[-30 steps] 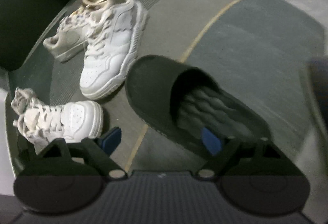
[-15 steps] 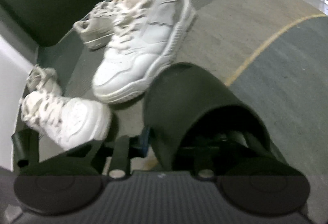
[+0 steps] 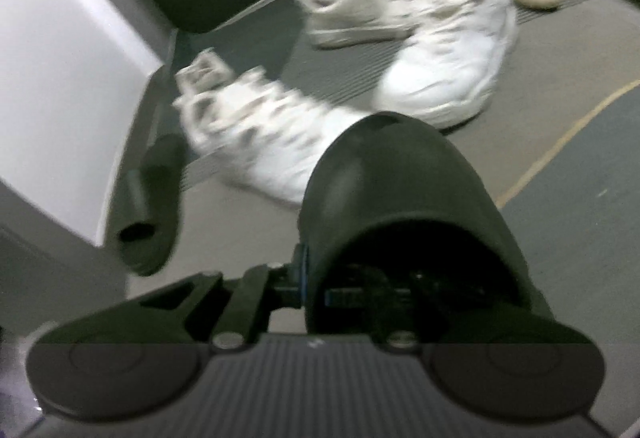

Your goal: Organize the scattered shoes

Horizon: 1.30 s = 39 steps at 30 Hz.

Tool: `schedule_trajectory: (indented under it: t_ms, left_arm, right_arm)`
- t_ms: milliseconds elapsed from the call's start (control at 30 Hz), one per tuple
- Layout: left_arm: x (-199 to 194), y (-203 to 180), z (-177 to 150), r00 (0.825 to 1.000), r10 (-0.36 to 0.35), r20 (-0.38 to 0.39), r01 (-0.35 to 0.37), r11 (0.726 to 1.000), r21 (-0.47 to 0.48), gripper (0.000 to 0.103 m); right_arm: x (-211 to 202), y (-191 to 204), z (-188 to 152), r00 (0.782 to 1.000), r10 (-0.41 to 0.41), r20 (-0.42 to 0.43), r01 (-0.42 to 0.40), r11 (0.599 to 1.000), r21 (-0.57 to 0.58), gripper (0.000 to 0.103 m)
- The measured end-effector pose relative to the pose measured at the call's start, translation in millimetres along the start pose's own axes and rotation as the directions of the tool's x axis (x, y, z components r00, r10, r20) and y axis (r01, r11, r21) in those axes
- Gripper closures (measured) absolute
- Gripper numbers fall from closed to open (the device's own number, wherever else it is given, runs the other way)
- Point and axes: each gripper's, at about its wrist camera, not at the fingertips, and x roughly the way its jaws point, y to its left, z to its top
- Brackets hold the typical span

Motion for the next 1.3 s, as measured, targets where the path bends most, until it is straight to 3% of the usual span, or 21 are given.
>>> schedule_trajectory:
  t_ms: [133, 233, 300, 400, 433, 500, 633, 800, 1000, 1133, 1300]
  left_arm:
    - [29, 23, -20, 0.997, 0.044, -0.060, -0.047, 0.998, -0.040, 0.092]
    - [41, 31, -32, 0.995, 0.021, -0.093, -0.029, 0.996, -0.086, 0.087]
    - [43, 34, -37, 0.993, -0.030, -0.113, 0.015, 0.991, -0.131, 0.076]
    - [46, 37, -46, 0.986, -0.100, -0.134, 0.073, 0.978, -0.194, 0.069]
    - [45, 36, -48, 0.986, -0.103, -0.130, 0.076, 0.977, -0.202, 0.065]
    - [42, 36, -49, 0.986, -0.110, -0.123, 0.082, 0.974, -0.212, 0.043]
    - [18, 39, -42, 0.987, -0.119, -0.109, 0.095, 0.975, -0.201, 0.032]
    - [-43, 57, -19, 0.988, -0.143, -0.066, 0.132, 0.980, -0.149, 0.022]
    - [-163, 103, 24, 0.980, -0.142, 0.137, 0.160, 0.979, -0.128, 0.010]
    - [-229, 140, 46, 0.969, -0.099, 0.225, 0.150, 0.963, -0.225, 0.003]
    - [-299, 180, 69, 0.979, 0.000, 0.206, 0.079, 0.924, -0.375, 0.001]
  right_arm:
    - [7, 6, -3, 0.999, -0.024, -0.028, 0.023, 0.999, -0.032, 0.000]
    - [12, 6, -6, 0.998, -0.042, -0.052, 0.040, 0.998, -0.051, 0.000]
    - [13, 6, -6, 0.997, -0.051, -0.063, 0.047, 0.997, -0.056, 0.000]
    - [13, 7, -6, 0.997, -0.041, -0.058, 0.039, 0.998, -0.049, 0.000]
    - [12, 8, -5, 0.998, -0.037, -0.053, 0.034, 0.998, -0.049, 0.000]
    - [12, 13, -4, 0.999, -0.026, -0.043, 0.024, 0.998, -0.063, 0.000]
    - [11, 20, -4, 0.999, -0.020, -0.033, 0.017, 0.995, -0.095, 0.000]
    - [8, 30, -10, 0.999, -0.031, -0.031, 0.026, 0.989, -0.149, 0.000]
    - [3, 38, -18, 0.998, -0.053, -0.025, 0.047, 0.977, -0.209, 0.000]
    - [-2, 42, -19, 0.998, -0.063, 0.006, 0.062, 0.975, -0.215, 0.000]
    - [0, 44, -22, 0.998, -0.061, 0.009, 0.061, 0.977, -0.205, 0.000]
